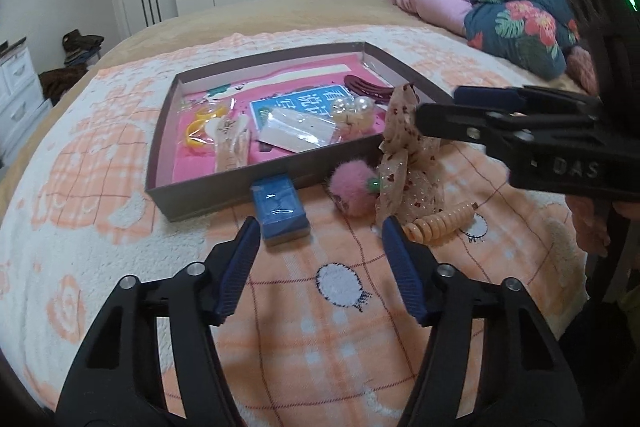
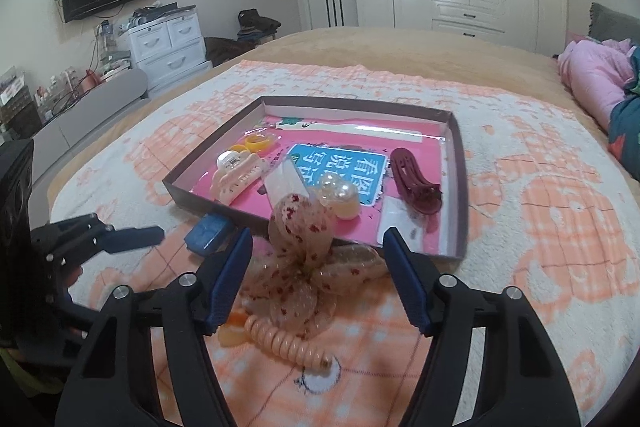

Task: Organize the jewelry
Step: 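Grasp the pink-dotted sheer bow with the right tool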

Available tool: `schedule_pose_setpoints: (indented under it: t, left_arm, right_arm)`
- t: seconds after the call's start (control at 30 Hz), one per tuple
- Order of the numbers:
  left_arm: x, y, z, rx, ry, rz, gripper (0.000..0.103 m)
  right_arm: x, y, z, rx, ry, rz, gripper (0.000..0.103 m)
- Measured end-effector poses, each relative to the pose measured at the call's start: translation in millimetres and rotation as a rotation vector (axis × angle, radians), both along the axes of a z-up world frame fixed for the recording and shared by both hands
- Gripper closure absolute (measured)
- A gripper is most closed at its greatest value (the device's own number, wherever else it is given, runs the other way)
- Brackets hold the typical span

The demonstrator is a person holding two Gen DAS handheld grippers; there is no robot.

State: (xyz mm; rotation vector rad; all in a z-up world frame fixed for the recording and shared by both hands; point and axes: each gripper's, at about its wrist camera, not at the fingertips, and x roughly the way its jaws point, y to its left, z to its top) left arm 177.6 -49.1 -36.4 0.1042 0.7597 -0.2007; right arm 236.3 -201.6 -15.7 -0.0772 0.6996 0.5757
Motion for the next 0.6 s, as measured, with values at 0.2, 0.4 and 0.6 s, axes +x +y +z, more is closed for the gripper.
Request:
schedule_pose_setpoints:
  t: [0.2,0.4,0.6]
  left_arm:
    - [11,-9,-2,0.026,0.024,-0.030,0.059]
    - [24,-19,-7,0.044,0.054,-0.052,0.064]
    - [33,-31,-6,0.061,0.056,-0.084,0.071]
  right_arm:
    - [16,7,-12,0.013,0.063,0.021,0.065]
    - [15,1,-7,0.040,0.045,0.030,0.101]
    - [18,-9,1,0.058,0.020,0.021,0.102]
